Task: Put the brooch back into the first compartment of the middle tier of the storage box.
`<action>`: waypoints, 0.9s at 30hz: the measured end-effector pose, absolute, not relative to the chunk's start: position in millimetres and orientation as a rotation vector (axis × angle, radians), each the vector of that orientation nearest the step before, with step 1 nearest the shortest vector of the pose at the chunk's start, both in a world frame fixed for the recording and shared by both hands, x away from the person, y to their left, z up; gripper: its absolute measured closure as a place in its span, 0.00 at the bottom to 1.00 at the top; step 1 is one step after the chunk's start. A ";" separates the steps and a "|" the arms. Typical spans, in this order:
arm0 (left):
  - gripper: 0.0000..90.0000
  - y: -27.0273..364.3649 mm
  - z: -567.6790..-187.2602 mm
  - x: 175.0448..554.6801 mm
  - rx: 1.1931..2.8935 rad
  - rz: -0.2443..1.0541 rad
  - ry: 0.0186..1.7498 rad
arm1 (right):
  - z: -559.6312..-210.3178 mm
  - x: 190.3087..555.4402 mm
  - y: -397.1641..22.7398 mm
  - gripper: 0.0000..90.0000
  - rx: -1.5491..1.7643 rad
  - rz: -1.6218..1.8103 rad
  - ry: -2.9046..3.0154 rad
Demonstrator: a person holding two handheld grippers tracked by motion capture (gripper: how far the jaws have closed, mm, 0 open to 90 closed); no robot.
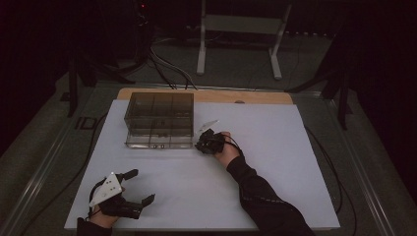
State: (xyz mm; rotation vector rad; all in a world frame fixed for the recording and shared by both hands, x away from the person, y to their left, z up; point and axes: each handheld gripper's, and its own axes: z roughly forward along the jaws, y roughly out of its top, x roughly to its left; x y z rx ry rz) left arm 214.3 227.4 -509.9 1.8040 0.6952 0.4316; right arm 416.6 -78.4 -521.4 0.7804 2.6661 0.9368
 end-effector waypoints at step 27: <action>0.00 227.0 -509.0 213.6 1.808 0.438 0.691 | -506.4 405.6 -97.9 0.95 0.827 1.012 2.659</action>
